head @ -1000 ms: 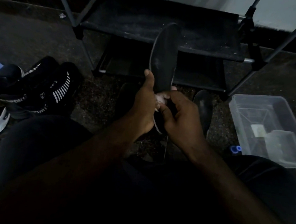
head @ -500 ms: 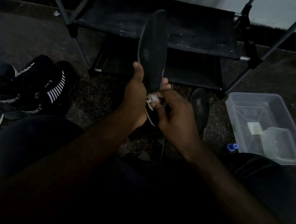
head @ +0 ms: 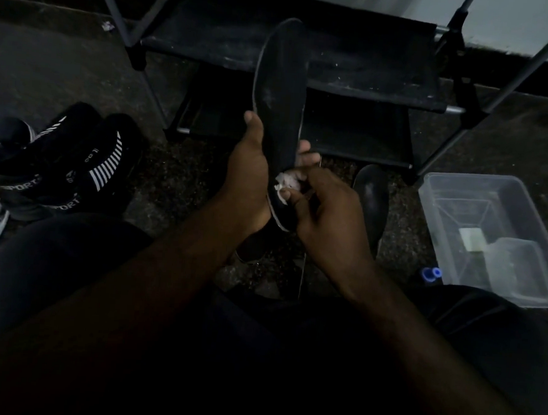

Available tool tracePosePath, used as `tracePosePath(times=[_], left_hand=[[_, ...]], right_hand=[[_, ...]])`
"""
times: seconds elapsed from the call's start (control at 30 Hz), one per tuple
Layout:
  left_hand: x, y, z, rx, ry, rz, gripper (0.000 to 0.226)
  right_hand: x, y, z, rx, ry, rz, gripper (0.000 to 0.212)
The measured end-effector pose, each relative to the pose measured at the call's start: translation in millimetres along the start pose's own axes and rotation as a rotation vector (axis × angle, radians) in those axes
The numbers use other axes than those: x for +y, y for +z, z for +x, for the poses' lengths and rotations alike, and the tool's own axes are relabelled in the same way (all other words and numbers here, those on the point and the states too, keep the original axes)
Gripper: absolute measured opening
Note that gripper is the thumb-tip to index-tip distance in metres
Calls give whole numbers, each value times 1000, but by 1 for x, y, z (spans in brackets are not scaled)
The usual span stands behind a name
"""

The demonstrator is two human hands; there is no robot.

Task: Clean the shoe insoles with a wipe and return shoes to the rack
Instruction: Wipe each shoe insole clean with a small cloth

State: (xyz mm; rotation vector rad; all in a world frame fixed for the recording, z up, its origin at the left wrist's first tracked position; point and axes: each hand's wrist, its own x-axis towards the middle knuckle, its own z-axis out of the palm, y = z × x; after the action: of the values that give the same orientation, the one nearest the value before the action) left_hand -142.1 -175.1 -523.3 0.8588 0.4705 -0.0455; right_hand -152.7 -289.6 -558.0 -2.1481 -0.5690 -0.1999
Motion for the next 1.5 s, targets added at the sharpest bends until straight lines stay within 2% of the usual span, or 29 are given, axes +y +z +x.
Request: tracePosePath(times=[0.07,0.23,0.3,0.4,0.57,0.77,0.87,0.97,1.03,1.13,1.23,1.4,1.5], left_hand=[[2,-1,1,17,22,-11,71],[-27,2,-13,28,-96,62,68],[-31,4,-14,15,-89,90,68],[-17,4,-9,-56,-59,72,82],[-3,-5,-4,-63,0,62,78],[-26,-1,-5,-65,-66,28,80],[-19,-4,-2,-43,-41,60,82],[-10,-8,-1,4,-10,65,79],[-15,-7,-5,22,-46,49,79],[-36,3,-16,12,-91,47,65],[-46,11,-20,-7,-124,46,58],[-26,-5,-4,102,-34,46,70],[-24,-5,-5,112,-61,54,68]], right_hand=[[0,2,-2,-22,0,-13,16],[10,-5,-3,12,78,-27,14],[11,-9,-1,39,91,-21,14],[7,-9,3,51,61,-15,15],[7,-2,1,-24,25,-71,17],[13,-13,4,63,59,-80,12],[5,-7,2,34,61,-23,10],[-1,-2,-3,-40,21,-6,9],[3,-4,-3,-48,-9,-86,10],[13,-17,5,62,4,-261,12],[19,-22,10,103,41,-266,12],[6,-4,0,-101,-47,-77,13],[9,-6,1,-156,-86,-86,16]])
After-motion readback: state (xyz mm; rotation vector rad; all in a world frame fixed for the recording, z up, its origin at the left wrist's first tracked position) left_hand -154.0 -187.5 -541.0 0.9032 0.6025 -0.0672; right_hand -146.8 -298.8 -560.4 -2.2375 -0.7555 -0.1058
